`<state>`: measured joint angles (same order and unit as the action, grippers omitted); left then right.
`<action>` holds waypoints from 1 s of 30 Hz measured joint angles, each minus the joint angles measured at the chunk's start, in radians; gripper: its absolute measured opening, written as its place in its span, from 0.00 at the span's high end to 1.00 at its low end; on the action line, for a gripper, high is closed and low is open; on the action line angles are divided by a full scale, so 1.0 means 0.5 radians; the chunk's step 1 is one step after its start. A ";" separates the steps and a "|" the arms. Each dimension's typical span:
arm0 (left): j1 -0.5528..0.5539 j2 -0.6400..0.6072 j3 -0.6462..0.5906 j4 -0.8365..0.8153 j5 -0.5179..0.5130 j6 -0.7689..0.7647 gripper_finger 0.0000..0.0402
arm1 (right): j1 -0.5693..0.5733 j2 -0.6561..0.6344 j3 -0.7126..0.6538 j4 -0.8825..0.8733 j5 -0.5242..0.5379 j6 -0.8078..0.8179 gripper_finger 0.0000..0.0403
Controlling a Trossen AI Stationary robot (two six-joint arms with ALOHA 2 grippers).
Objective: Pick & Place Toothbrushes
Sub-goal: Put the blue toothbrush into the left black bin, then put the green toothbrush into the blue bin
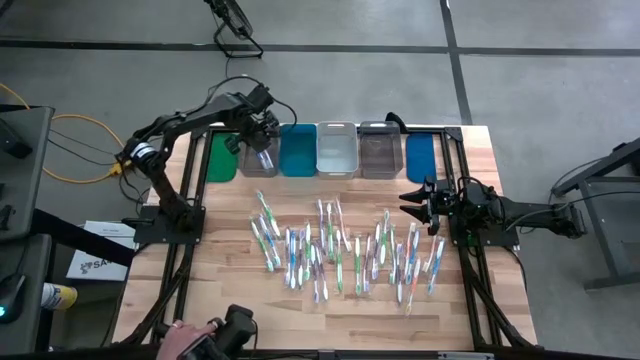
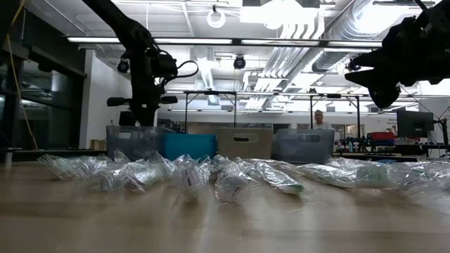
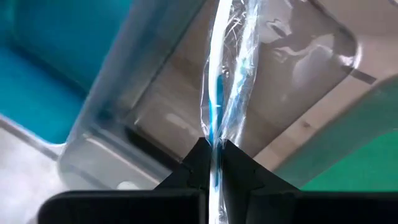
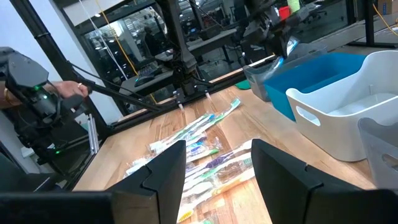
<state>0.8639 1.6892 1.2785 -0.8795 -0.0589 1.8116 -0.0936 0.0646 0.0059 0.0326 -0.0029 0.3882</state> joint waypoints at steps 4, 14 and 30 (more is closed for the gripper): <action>0.001 0.014 0.000 -0.021 0.002 -0.021 0.97 | 0.000 -0.001 0.000 0.000 0.000 0.000 0.56; 0.000 0.013 0.000 -0.024 0.046 -0.089 0.72 | 0.000 -0.001 0.000 0.000 0.000 0.000 0.56; -0.190 -0.285 -0.001 -0.240 -0.043 -0.370 0.55 | 0.000 0.000 0.000 0.000 0.000 0.000 0.56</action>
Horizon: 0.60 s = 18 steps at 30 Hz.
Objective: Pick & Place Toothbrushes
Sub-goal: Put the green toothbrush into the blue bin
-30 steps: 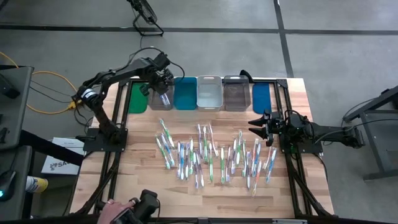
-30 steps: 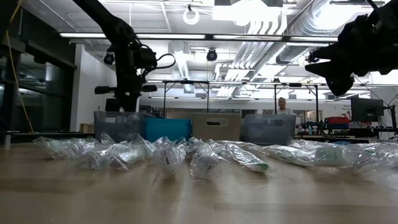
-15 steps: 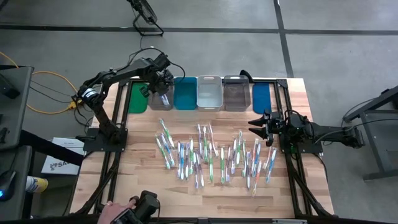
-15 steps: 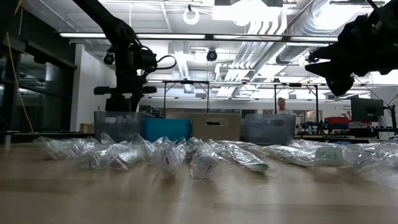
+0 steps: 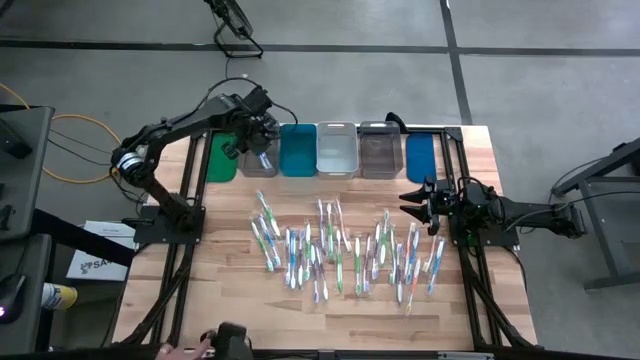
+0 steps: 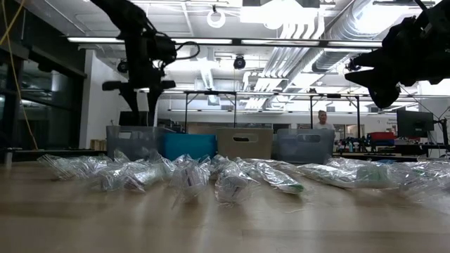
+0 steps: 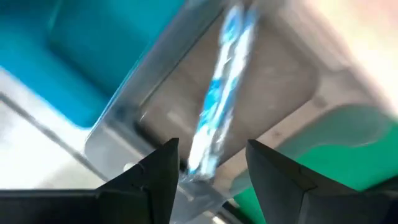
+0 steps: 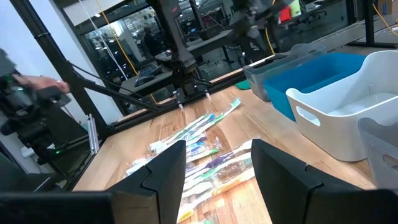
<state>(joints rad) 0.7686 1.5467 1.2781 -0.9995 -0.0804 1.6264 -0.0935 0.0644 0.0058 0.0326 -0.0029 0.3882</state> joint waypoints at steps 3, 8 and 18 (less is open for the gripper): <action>-0.136 -0.072 0.000 -0.182 0.038 -0.087 0.55 | 0.000 0.000 0.000 0.000 0.000 0.000 0.56; -0.402 -0.093 0.000 -0.460 0.099 -0.358 0.55 | 0.000 0.000 0.000 0.000 0.000 0.000 0.56; -0.995 -0.092 -0.168 -0.443 0.256 -0.828 0.55 | 0.000 0.000 0.000 0.001 0.000 0.000 0.56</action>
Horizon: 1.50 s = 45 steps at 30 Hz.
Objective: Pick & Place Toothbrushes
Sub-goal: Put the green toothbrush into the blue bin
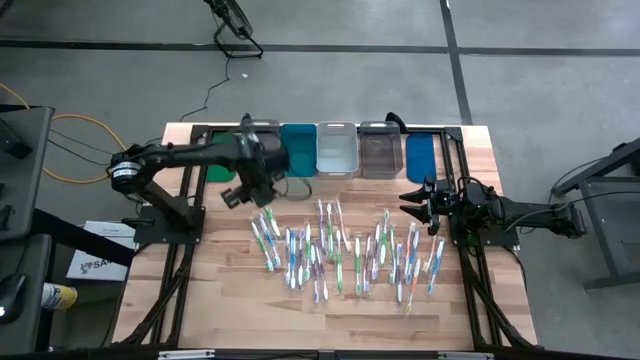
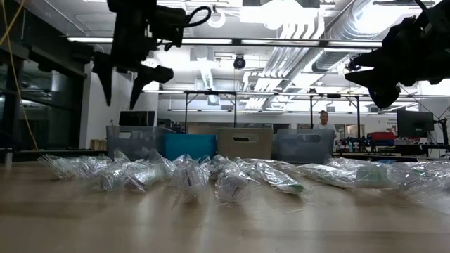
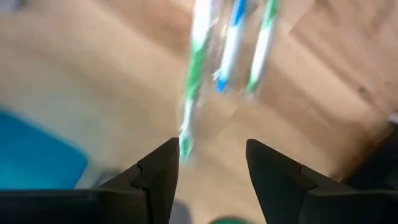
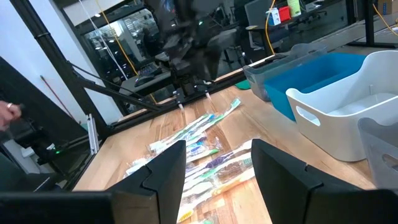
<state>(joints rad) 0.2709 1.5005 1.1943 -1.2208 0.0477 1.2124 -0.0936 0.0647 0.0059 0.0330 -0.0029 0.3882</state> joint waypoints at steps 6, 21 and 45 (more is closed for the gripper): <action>-0.327 0.000 -0.215 0.168 0.033 -0.118 0.55 | 0.000 0.000 0.000 -0.001 0.000 0.000 0.56; -0.599 0.000 -0.621 0.681 0.006 -0.184 0.55 | 0.000 0.000 0.000 -0.001 0.000 0.000 0.56; -0.595 0.000 -0.843 0.946 -0.011 -0.208 0.97 | 0.000 0.000 -0.001 -0.001 -0.001 0.000 0.56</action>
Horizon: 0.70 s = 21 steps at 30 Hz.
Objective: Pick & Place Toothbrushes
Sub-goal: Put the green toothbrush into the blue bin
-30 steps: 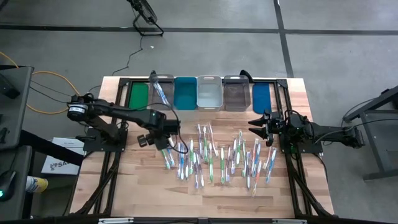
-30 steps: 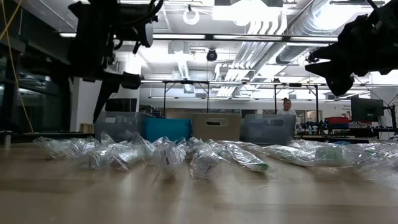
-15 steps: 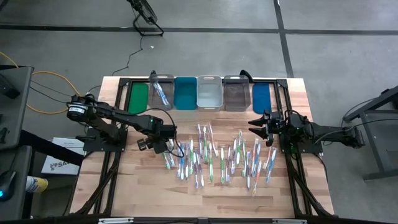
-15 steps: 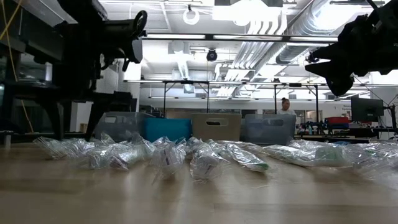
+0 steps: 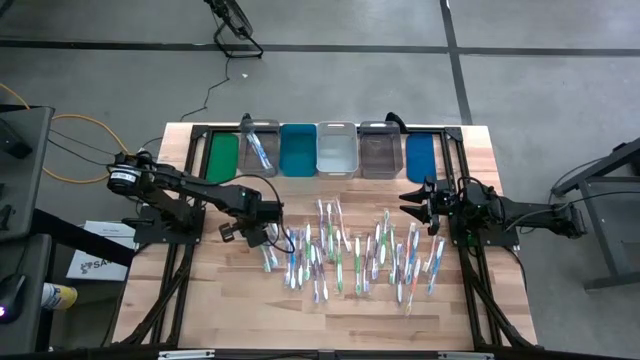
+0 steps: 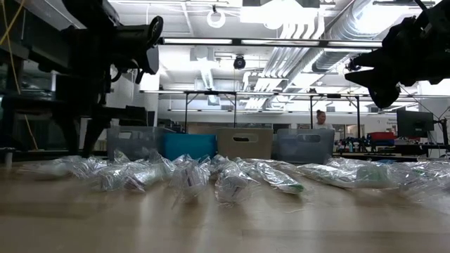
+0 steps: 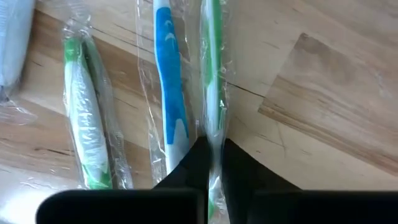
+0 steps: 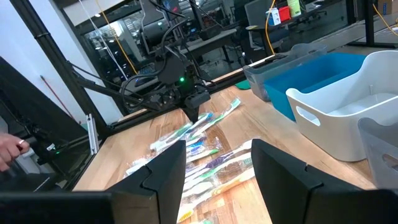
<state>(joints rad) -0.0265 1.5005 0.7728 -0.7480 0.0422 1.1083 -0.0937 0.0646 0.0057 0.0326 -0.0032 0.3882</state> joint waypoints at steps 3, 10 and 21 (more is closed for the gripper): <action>-0.001 0.002 0.058 -0.140 0.015 -0.034 0.94 | 0.001 -0.001 0.001 0.000 0.001 0.000 0.56; 0.000 0.002 0.359 -0.580 0.101 -0.035 0.97 | 0.001 -0.001 0.000 0.000 0.000 0.000 0.56; 0.103 0.001 0.959 -0.553 -0.167 0.146 0.97 | 0.001 -0.001 0.001 0.000 0.000 0.000 0.56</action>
<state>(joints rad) 0.0249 1.5008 1.2523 -1.0245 -0.0412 1.1813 -0.0933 0.0643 0.0059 0.0326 -0.0032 0.3882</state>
